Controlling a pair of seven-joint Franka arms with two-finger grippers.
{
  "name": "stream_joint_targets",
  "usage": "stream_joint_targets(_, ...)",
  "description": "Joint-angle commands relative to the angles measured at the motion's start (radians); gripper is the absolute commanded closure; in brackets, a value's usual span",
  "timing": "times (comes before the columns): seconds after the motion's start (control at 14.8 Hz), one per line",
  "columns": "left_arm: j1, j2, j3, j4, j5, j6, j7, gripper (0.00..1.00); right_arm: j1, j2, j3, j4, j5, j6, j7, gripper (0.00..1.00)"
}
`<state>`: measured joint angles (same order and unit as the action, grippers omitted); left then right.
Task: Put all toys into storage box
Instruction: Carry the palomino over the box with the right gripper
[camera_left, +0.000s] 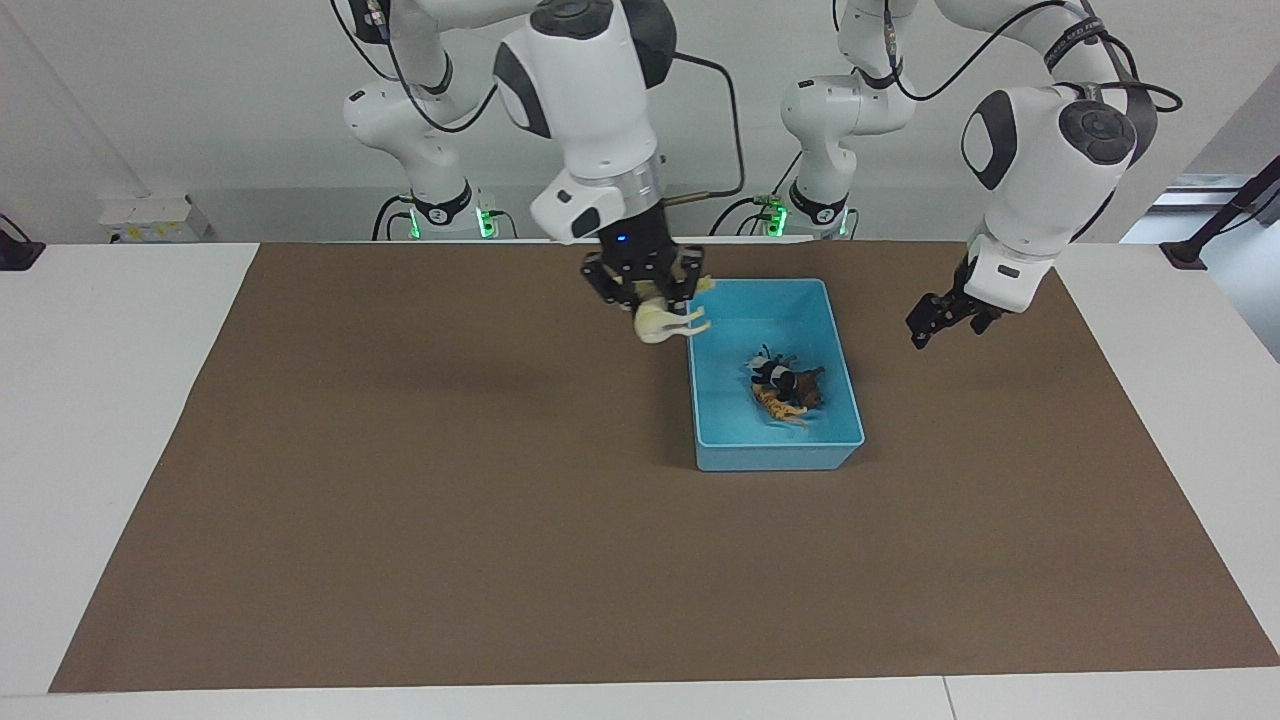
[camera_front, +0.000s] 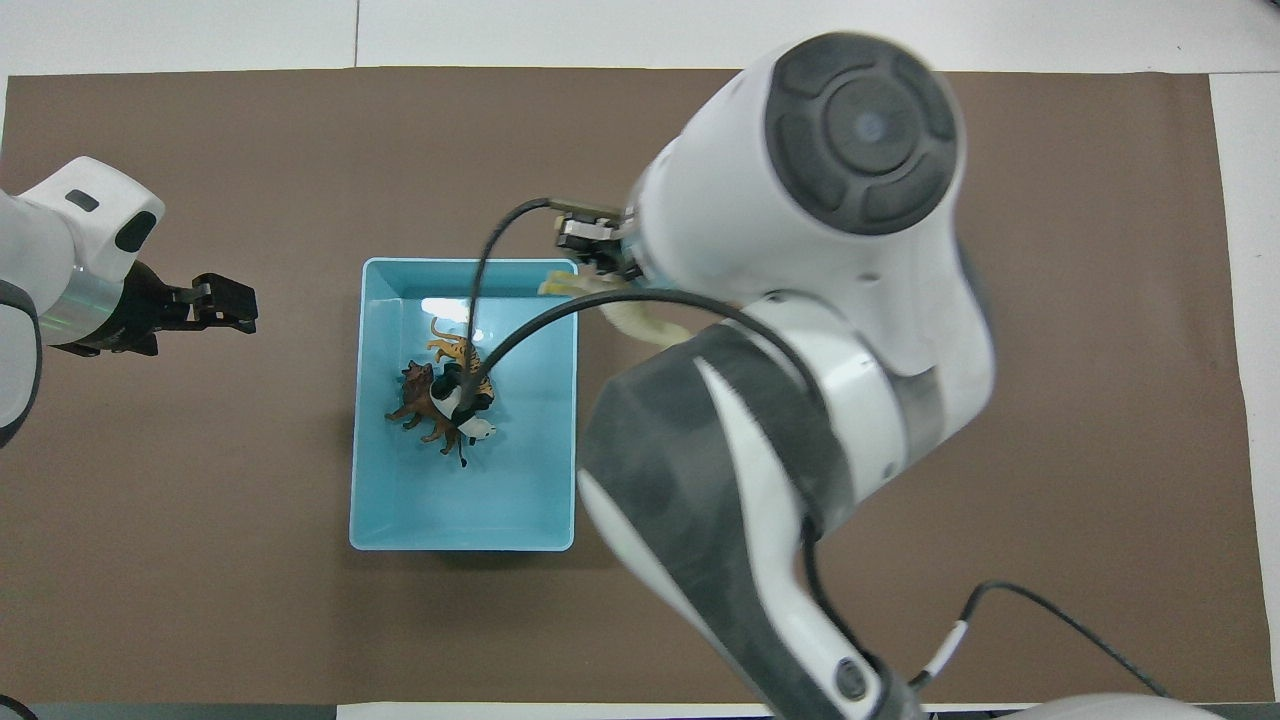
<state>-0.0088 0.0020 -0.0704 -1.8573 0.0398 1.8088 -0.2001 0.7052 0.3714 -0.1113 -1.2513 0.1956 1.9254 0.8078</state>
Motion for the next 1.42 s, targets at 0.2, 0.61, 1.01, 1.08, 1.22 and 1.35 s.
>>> stream_joint_targets(0.2,0.036,-0.063,-0.008,0.046,0.02,-0.15,0.16,0.0,0.138,0.214,-0.008,0.05,0.022,0.285,0.154,1.0)
stream_joint_targets(0.61,0.05,-0.065,-0.011,0.069,0.017,-0.152,0.199,0.0,0.174,0.256,-0.007,0.05,0.008,0.339,0.275,0.0)
stream_joint_targets(1.01,0.026,-0.039,-0.009,0.132,-0.028,-0.184,0.199,0.0,0.154,0.112,-0.076,0.02,-0.083,0.25,0.309,0.0)
stream_joint_targets(1.08,0.017,-0.039,-0.008,0.132,-0.028,-0.178,0.199,0.0,0.126,0.068,-0.097,0.001,-0.087,0.191,0.294,0.0)
stream_joint_targets(1.22,0.017,-0.03,-0.008,0.157,-0.023,-0.181,0.199,0.0,0.032,0.005,-0.102,-0.005,-0.093,0.086,0.161,0.0)
stream_joint_targets(1.35,0.015,-0.022,-0.008,0.17,-0.024,-0.184,0.199,0.0,-0.076,-0.035,-0.102,-0.011,-0.093,0.0,-0.06,0.0)
